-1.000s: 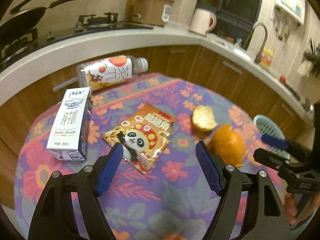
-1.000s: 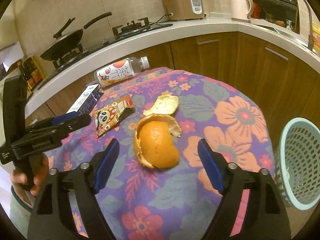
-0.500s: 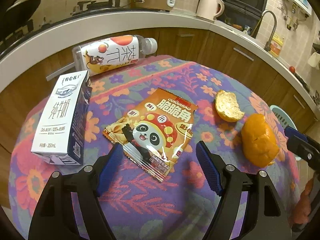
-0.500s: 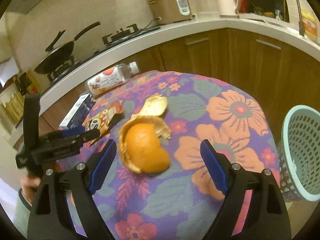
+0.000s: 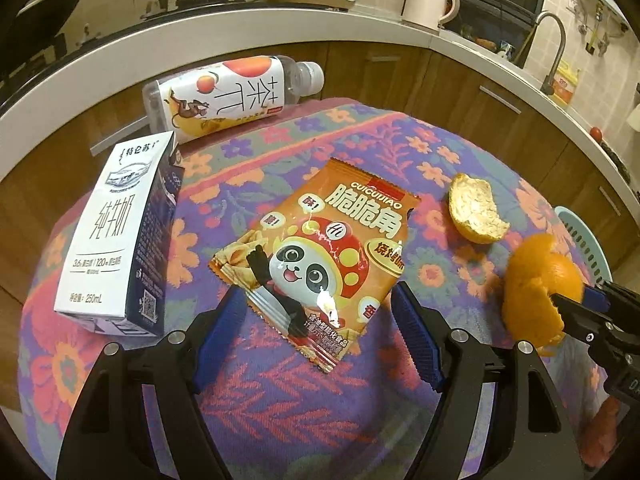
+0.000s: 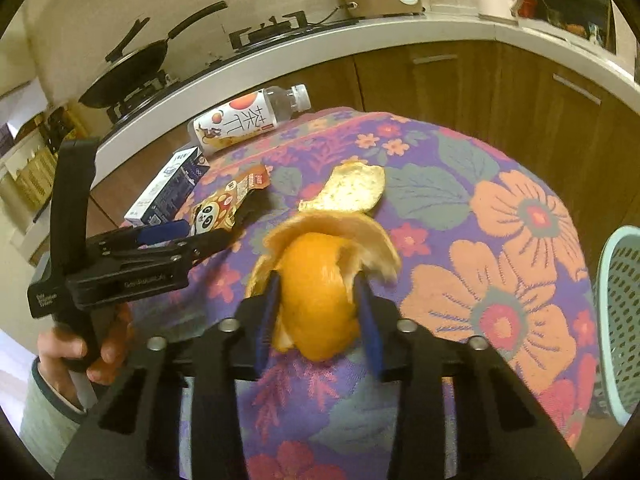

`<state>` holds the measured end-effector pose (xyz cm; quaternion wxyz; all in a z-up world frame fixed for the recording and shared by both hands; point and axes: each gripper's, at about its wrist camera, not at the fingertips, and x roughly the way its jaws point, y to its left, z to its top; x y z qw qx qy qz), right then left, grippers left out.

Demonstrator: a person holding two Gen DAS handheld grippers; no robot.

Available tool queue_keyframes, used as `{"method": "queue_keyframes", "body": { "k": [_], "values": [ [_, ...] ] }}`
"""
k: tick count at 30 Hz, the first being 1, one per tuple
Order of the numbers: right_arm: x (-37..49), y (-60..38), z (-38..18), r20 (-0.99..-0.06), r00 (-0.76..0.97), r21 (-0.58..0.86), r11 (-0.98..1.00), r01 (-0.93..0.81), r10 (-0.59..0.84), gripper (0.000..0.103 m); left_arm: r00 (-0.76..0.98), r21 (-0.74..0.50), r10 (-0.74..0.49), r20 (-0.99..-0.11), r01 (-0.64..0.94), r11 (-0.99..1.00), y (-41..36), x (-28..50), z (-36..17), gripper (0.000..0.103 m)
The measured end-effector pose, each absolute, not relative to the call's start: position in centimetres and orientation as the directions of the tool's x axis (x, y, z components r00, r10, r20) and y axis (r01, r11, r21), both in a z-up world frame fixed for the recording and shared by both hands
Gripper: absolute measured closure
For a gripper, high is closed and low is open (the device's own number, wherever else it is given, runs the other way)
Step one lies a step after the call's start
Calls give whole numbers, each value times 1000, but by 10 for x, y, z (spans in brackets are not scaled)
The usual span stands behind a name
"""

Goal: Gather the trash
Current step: 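Grasp the panda snack bag with the left tool while the right tool grasps the orange peel, then carry snack bag and peel over the blue basket and open both tools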

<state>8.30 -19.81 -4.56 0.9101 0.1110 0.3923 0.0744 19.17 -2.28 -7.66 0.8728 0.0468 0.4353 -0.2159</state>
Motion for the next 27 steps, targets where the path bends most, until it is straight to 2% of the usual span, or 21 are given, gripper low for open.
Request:
{"method": "queue_keyframes", "body": {
  "k": [5,11,13,15,17,19,27],
  "values": [
    [73,-203,-43,-692,689,265,964,-35,215,84,554,-28,-268,-789,403,915,-32,191,-79,35],
    [66,-215,-40,-724,639,316,948,-26,258,87,563,-40,-270,-781,387,921,-27,192,-77,46],
    [64,-220,-41,-744,612,330,944,-13,268,88,564,-49,-276,-778,383,922,-25,191,-76,53],
    [56,-224,-38,-735,610,352,936,-32,297,88,562,-69,-294,-773,385,920,-23,189,-74,65],
    [48,-225,-33,-726,619,353,935,-40,301,88,559,-86,-305,-771,383,920,-22,187,-73,70],
    [38,-227,-27,-716,636,338,940,-42,286,88,558,-107,-330,-762,394,913,-21,183,-69,85],
    [13,-247,-9,-670,694,340,940,-29,264,88,559,-148,-376,-739,410,900,-22,162,-56,88]
  ]
}}
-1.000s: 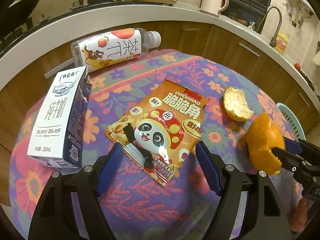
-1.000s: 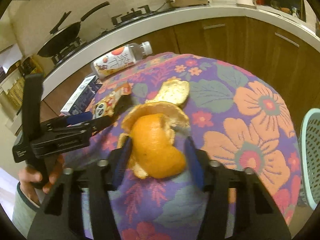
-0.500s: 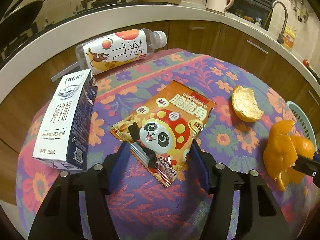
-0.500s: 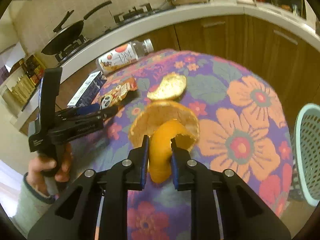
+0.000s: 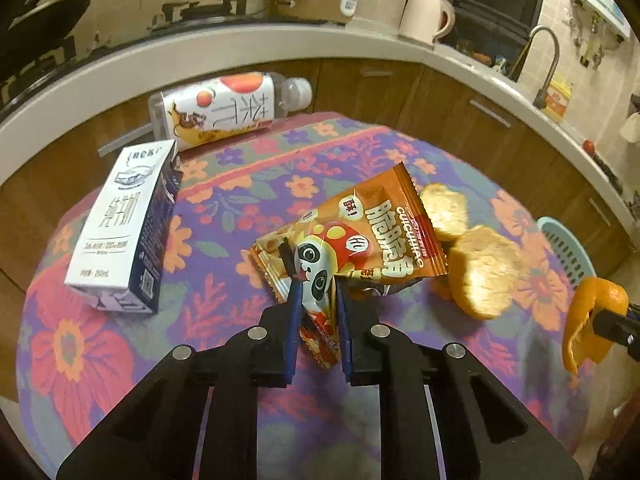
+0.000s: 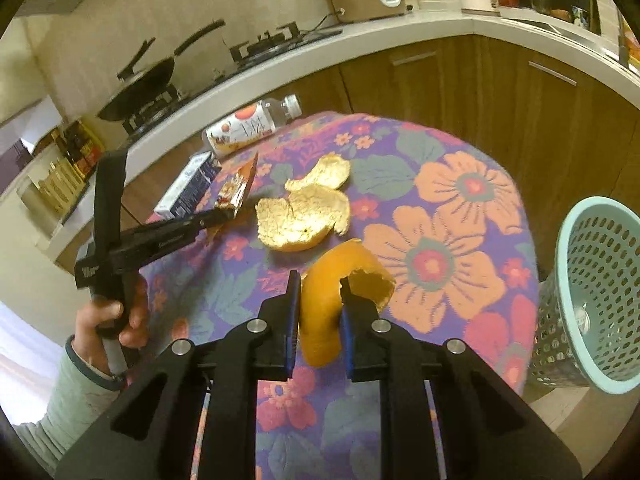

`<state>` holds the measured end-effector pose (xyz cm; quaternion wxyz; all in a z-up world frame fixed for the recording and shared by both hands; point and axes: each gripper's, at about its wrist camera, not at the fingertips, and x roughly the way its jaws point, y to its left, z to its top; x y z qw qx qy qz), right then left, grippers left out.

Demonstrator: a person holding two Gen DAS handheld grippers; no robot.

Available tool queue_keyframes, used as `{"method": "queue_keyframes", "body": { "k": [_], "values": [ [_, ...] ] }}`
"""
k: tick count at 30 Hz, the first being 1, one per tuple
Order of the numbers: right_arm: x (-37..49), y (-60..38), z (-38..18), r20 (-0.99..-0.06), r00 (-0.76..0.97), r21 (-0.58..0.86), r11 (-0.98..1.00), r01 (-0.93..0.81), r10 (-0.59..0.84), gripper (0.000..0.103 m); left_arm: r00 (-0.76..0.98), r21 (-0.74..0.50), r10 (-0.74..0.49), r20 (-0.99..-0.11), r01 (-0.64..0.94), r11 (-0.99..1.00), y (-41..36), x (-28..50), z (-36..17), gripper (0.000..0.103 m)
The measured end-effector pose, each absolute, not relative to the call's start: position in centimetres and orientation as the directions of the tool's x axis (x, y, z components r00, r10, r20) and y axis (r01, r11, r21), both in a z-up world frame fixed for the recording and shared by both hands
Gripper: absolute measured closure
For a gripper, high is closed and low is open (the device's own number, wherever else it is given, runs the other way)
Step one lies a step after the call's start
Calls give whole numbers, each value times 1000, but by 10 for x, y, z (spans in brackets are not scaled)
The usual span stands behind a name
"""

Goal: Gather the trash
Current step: 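Carry snack bag and peel over the blue basket and open both tools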

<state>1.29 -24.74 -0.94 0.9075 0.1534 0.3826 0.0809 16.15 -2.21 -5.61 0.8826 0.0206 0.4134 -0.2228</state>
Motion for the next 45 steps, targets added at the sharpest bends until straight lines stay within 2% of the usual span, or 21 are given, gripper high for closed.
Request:
{"method": "queue_keyframes", "body": {
  "k": [8,18,23,28,35,38,43,45],
  "values": [
    [-13,-279,15,-606,764,337,941,-4,220,88,606,-137,-436,-666,474,870,-46,119,-10,88],
    [-47,-359,28,-568,819,317,939,133,76,88,570,-116,-558,-603,630,768,-156,74,29,88],
    [-64,-410,20,-558,830,324,919,223,-5,88,498,-114,-599,-627,702,703,-231,61,24,88],
    [-77,-470,-8,-585,808,343,880,327,-73,88,432,-95,-613,-662,762,641,-305,46,4,88],
    [-82,-528,-62,-648,742,315,828,464,-169,88,366,-89,-567,-738,780,620,-399,39,-43,88],
    [-77,-542,-81,-678,717,313,819,480,-162,88,340,-89,-546,-766,785,613,-423,39,-61,87],
    [-70,-557,-104,-713,691,350,797,493,-115,86,304,-85,-513,-803,793,603,-446,39,-83,69],
    [-69,-561,-110,-723,683,357,789,500,-105,84,293,-85,-508,-810,798,597,-450,39,-88,69]
  ]
}}
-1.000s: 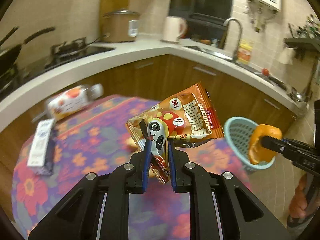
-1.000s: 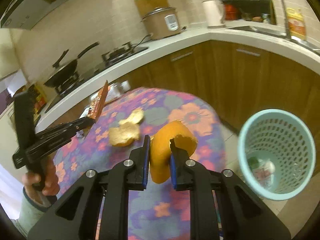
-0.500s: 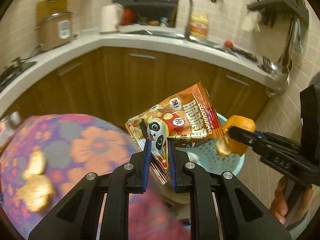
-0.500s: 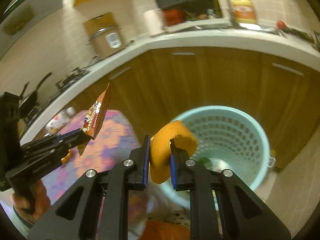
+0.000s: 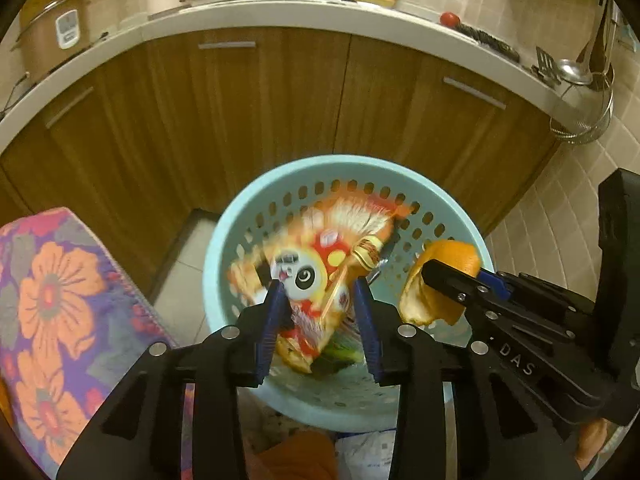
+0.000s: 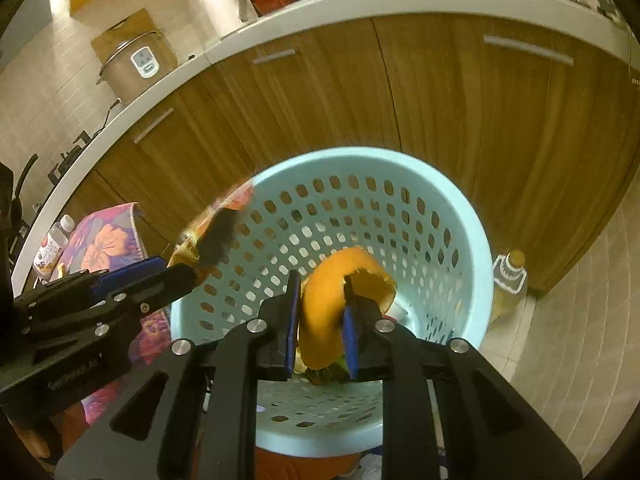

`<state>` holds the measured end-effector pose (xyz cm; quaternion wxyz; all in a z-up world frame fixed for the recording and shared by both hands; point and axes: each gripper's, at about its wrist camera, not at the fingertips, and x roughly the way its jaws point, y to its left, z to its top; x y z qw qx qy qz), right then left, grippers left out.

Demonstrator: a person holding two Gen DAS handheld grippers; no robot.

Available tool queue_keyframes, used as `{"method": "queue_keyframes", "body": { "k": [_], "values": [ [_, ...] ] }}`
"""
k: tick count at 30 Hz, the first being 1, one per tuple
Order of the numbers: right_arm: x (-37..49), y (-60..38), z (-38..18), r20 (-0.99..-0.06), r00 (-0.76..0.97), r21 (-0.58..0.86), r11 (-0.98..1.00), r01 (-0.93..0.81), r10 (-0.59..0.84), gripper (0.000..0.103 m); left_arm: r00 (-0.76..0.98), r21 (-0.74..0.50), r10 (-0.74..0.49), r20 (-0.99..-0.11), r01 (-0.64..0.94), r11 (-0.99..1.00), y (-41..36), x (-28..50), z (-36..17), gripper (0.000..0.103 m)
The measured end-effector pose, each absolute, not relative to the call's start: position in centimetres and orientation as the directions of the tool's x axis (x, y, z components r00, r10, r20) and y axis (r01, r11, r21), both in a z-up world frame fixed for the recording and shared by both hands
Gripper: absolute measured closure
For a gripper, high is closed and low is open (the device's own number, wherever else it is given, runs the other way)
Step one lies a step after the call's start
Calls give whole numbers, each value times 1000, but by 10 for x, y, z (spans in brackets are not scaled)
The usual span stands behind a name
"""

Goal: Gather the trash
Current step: 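Carry snack bag and peel over the blue basket and open both tools, then return both tools to the table toward the pale peel pieces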

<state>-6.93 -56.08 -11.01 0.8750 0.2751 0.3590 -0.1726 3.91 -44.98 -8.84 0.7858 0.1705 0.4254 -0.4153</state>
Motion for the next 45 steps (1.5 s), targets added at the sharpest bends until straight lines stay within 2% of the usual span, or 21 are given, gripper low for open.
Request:
{"method": "queue_keyframes", "body": {
  "k": [2,4,6,14,25,30,37,45],
  "values": [
    [-70,-566,-115,-725,683,377,779,502,-89,77,291,-85,-508,-811,800,594,-449,38,-89,69],
    [-75,-568,-115,-717,691,391,769,506,-90,59,300,-78,-507,-808,798,597,-444,37,-87,68],
    [-79,-567,-113,-712,695,390,765,513,-104,54,311,-77,-512,-801,794,603,-440,35,-83,64],
    [-96,-555,-88,-676,729,406,768,495,-113,54,350,-78,-552,-757,789,609,-415,21,-57,64],
    [-88,-490,-25,-597,798,380,847,372,-83,54,441,-72,-592,-675,759,648,-350,11,-7,63],
    [-71,-447,0,-572,819,347,891,292,-46,54,499,-96,-603,-623,716,692,-302,20,19,58],
    [-32,-376,23,-566,824,287,944,160,33,54,596,-124,-569,-566,621,774,-223,41,43,48],
    [6,-311,24,-581,805,262,964,45,121,54,683,-144,-471,-559,479,866,-134,88,46,46]
  ]
}}
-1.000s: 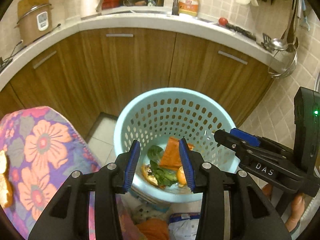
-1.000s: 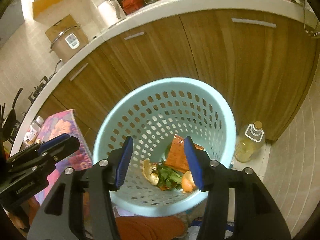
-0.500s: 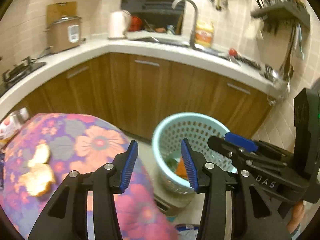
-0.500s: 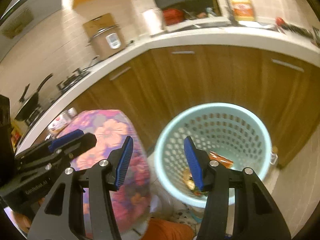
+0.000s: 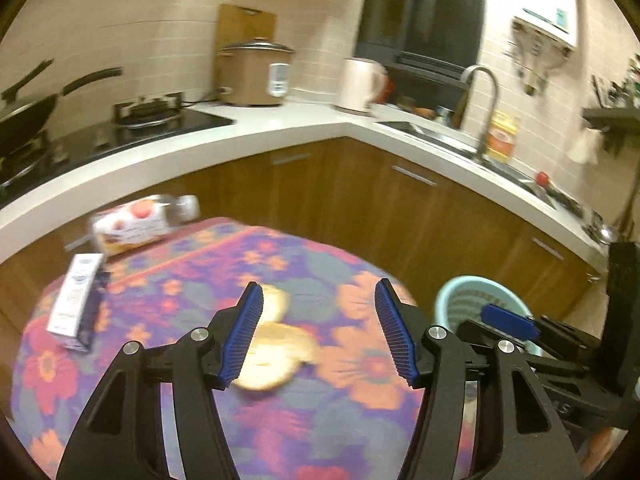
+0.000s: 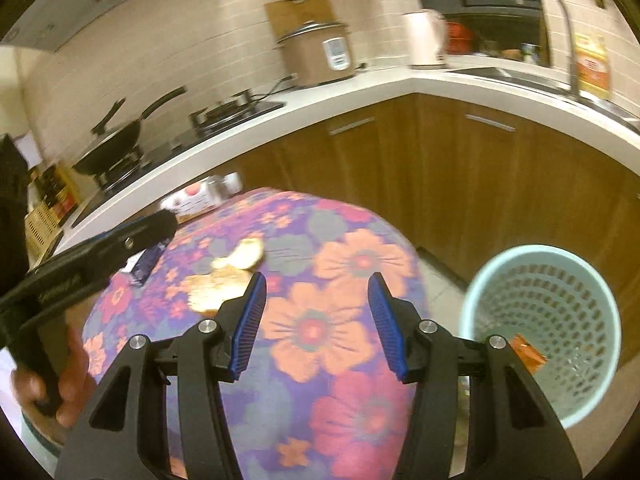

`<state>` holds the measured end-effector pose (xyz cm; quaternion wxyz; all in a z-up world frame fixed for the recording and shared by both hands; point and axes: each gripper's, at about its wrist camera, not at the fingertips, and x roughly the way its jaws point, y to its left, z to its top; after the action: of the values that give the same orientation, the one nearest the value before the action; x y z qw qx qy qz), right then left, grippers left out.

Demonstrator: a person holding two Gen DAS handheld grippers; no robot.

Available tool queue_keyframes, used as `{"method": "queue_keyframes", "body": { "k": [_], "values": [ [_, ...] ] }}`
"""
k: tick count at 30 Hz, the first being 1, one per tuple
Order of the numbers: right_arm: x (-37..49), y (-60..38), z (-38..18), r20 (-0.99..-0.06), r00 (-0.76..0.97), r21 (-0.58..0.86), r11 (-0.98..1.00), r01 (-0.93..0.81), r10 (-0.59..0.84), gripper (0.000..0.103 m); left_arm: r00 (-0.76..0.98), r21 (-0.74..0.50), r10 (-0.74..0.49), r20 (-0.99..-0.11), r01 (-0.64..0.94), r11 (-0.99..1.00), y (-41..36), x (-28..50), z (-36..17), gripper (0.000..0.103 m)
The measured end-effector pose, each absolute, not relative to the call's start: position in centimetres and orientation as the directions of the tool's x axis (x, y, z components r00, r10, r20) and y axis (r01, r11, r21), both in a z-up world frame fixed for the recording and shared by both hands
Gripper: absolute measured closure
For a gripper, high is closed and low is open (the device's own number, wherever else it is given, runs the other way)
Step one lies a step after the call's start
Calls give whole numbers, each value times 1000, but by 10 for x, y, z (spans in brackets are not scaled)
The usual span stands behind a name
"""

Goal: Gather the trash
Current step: 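Return both tools to the table toward the pale peel pieces, then grasp a pale peel piece with the left tool while the right tool grasps another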

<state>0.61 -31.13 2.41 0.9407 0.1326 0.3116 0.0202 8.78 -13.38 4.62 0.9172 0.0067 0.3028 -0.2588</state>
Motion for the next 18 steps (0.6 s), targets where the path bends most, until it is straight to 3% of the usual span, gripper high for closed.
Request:
{"method": "queue_keyframes", "body": {
  "k": [9,18],
  "values": [
    [49,-252,13,-602,779,243,969,-30,175,54,635,-210,-478,-607,451,867,-74,151,23,45],
    [92,-230,-18,-631,756,218,975,-44,176,54,468,-310,-572,-674,524,793,-81,213,-23,45]
  ]
}}
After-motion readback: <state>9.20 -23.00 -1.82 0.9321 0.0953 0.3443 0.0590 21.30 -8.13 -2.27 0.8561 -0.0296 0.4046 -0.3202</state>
